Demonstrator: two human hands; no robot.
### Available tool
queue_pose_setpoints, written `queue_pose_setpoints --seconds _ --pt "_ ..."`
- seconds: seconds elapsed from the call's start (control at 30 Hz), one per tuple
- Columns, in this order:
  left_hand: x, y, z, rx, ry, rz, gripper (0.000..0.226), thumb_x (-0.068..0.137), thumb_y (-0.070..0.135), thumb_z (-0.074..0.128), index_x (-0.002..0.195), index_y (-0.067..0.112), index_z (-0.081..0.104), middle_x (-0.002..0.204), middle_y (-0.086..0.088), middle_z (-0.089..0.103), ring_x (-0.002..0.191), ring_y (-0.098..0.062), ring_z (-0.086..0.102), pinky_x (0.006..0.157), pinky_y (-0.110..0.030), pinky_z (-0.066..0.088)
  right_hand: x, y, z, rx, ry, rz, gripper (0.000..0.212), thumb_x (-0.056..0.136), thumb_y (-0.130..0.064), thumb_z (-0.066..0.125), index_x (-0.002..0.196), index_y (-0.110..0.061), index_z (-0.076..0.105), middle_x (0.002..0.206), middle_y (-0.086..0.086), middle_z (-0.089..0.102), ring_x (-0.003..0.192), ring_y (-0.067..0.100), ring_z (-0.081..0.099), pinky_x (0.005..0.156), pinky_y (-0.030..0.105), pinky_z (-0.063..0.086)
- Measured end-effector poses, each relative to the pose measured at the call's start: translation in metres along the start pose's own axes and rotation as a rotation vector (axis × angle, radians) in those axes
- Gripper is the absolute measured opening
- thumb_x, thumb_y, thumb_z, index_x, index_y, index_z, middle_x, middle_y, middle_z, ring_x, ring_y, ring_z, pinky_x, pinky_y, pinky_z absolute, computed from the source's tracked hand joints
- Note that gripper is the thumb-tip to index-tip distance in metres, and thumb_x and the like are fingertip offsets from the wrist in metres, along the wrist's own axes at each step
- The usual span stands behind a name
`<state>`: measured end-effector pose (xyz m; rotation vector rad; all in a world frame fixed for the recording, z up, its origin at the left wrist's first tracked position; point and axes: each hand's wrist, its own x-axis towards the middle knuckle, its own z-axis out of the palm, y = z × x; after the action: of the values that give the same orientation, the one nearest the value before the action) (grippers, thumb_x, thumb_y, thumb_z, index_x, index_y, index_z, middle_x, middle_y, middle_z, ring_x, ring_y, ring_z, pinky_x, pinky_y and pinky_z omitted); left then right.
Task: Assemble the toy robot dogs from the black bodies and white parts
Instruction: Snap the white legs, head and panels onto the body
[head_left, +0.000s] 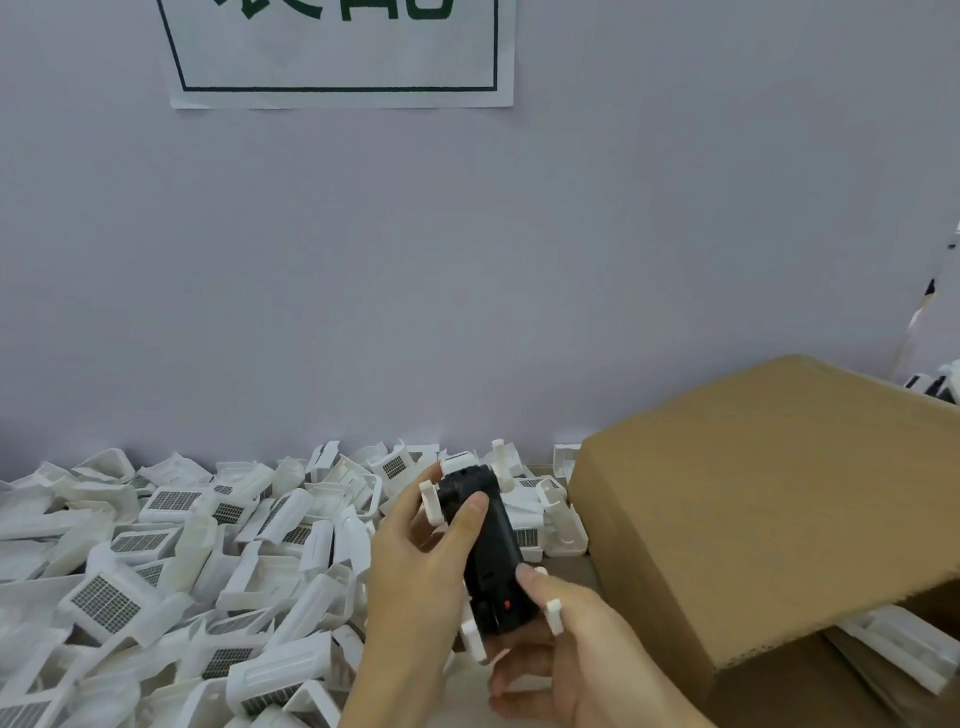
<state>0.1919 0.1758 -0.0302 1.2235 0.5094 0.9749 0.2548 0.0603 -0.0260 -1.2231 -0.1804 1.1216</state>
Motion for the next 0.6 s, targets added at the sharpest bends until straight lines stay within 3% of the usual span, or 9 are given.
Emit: queue_pose_setpoints --seconds 0.07,0.13,0.2,0.23,0.3,0.37,0.43,0.5,0.6 --pt "0.001 0.000 0.001 0.023 -0.036 -0.023 0.027 0.085 0.011 0.076 0.103 0.031 0.073 0.086 -0.006 0.079 0.078 -0.018 0.076 0.060 -0.028 0.060 -0.004 -0.002 -0.004 -0.098 -0.038 0.000 0.029 0.097 -0.023 0.063 0.099 0.006 0.068 0.075 0.029 0.069 0.048 0.030 0.061 0.059 0.036 0.054" --pt "0.000 0.002 0.002 0.045 -0.096 -0.046 0.022 0.083 0.013 0.078 0.098 0.029 0.076 0.081 -0.010 0.078 0.073 -0.021 0.076 0.063 -0.039 0.062 -0.014 -0.004 -0.009 -0.228 -0.122 -0.005 0.034 0.093 -0.020 0.070 0.114 0.006 0.066 0.092 0.029 0.072 0.064 0.033 0.068 0.066 0.036 0.057" --pt "-0.002 0.003 0.003 0.033 -0.156 -0.079 0.026 0.072 0.030 0.084 0.096 0.029 0.077 0.082 -0.012 0.078 0.075 -0.027 0.077 0.070 -0.044 0.061 -0.021 -0.006 -0.014 -0.306 -0.141 -0.033 0.045 0.089 -0.021 0.074 0.123 0.005 0.061 0.102 0.028 0.073 0.073 0.032 0.070 0.071 0.035 0.058" --pt "-0.003 0.004 0.003 0.006 -0.178 -0.098 0.041 0.063 0.041 0.086 0.099 0.025 0.076 0.085 -0.013 0.078 0.078 -0.029 0.077 0.074 -0.044 0.059 -0.024 -0.007 -0.015 -0.317 -0.110 -0.059 0.045 0.091 -0.019 0.074 0.126 0.006 0.059 0.102 0.028 0.073 0.073 0.032 0.070 0.070 0.035 0.058" --pt "-0.004 0.003 0.004 -0.055 -0.188 -0.136 0.064 0.056 0.051 0.093 0.111 0.023 0.074 0.094 -0.014 0.078 0.088 -0.034 0.076 0.079 -0.048 0.058 -0.028 -0.011 -0.011 -0.286 -0.028 -0.115 0.038 0.095 -0.015 0.069 0.126 0.005 0.058 0.095 0.027 0.073 0.066 0.031 0.068 0.065 0.035 0.057" --pt "-0.007 0.007 0.009 -0.064 -0.204 -0.117 0.065 0.055 0.061 0.086 0.113 0.036 0.073 0.100 -0.009 0.079 0.096 -0.032 0.075 0.091 -0.055 0.056 -0.033 -0.019 -0.004 -0.217 0.004 -0.187 0.030 0.100 -0.015 0.059 0.122 0.005 0.060 0.086 0.023 0.071 0.058 0.029 0.065 0.060 0.034 0.056" --pt "-0.013 0.013 0.013 -0.070 -0.225 -0.070 0.060 0.053 0.062 0.082 0.109 0.042 0.073 0.100 -0.002 0.080 0.092 -0.025 0.076 0.097 -0.057 0.052 -0.037 -0.031 -0.001 -0.079 0.038 -0.284 0.027 0.103 -0.013 0.050 0.123 0.003 0.059 0.080 0.022 0.069 0.053 0.028 0.062 0.057 0.034 0.055" --pt "-0.017 0.017 0.016 -0.037 -0.239 -0.042 0.056 0.063 0.059 0.090 0.111 0.038 0.071 0.097 0.001 0.080 0.087 -0.020 0.077 0.091 -0.053 0.055 -0.044 -0.050 -0.002 0.051 0.080 -0.376 0.026 0.105 -0.013 0.044 0.121 0.002 0.057 0.077 0.022 0.068 0.054 0.027 0.061 0.057 0.035 0.056" --pt "-0.017 0.018 0.015 0.010 -0.212 -0.048 0.041 0.070 0.052 0.072 0.108 0.035 0.070 0.092 0.005 0.080 0.081 -0.014 0.076 0.080 -0.042 0.055 -0.055 -0.088 -0.016 0.214 0.184 -0.496 0.028 0.105 -0.016 0.042 0.107 0.004 0.061 0.075 0.020 0.066 0.056 0.023 0.062 0.055 0.034 0.057"
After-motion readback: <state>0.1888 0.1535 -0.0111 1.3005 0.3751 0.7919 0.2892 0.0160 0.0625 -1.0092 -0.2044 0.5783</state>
